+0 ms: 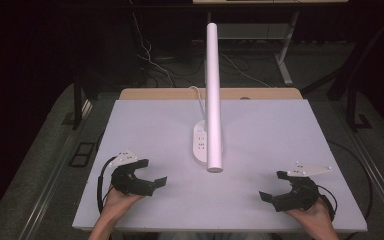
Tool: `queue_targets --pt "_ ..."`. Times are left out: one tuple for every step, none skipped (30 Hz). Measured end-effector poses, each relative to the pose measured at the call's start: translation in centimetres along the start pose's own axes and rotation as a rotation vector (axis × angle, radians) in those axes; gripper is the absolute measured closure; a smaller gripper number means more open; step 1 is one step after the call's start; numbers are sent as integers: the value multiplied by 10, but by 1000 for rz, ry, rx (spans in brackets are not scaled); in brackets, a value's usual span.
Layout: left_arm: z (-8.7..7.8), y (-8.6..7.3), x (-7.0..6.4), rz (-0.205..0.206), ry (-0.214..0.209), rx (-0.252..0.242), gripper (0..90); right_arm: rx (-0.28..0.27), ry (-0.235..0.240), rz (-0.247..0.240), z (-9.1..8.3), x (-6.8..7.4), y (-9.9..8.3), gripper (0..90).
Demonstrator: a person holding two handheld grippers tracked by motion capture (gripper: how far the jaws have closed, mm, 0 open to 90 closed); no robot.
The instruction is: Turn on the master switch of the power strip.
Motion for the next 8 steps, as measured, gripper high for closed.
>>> queue_targets --pt "0 -2 -1 0 0 3 0 -1 -1 -1 0 0 0 3" --pt "0 -4 -2 0 0 6 0 -2 0 0 -1 0 0 3" --pt "1 -6 -2 1 1 4 0 -4 0 0 -1 0 0 3" --pt "1 -7 -3 -5 3 1 0 -8 -2 -3 -1 -1 0 3" --pt "2 -8 -3 -2 4 0 0 -6 1 6 -1 0 0 3" --pt "2 -9 -3 -3 2 0 0 -8 2 7 -1 0 0 3" --pt "3 -10 -4 -2 1 3 0 -9 1 6 -1 0 0 3" --pt "4 -11 -4 1 1 3 0 -11 2 6 -1 0 0 3"
Point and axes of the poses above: each handheld gripper's, and its own axes: z roughly forward along the jaws, y roughly out of its top, x roughly to its left, the point moved 8 cm from there along z, roughly forward along the jaws, and after that the axes turned 4 degrees about y, right-handed, at the moved point
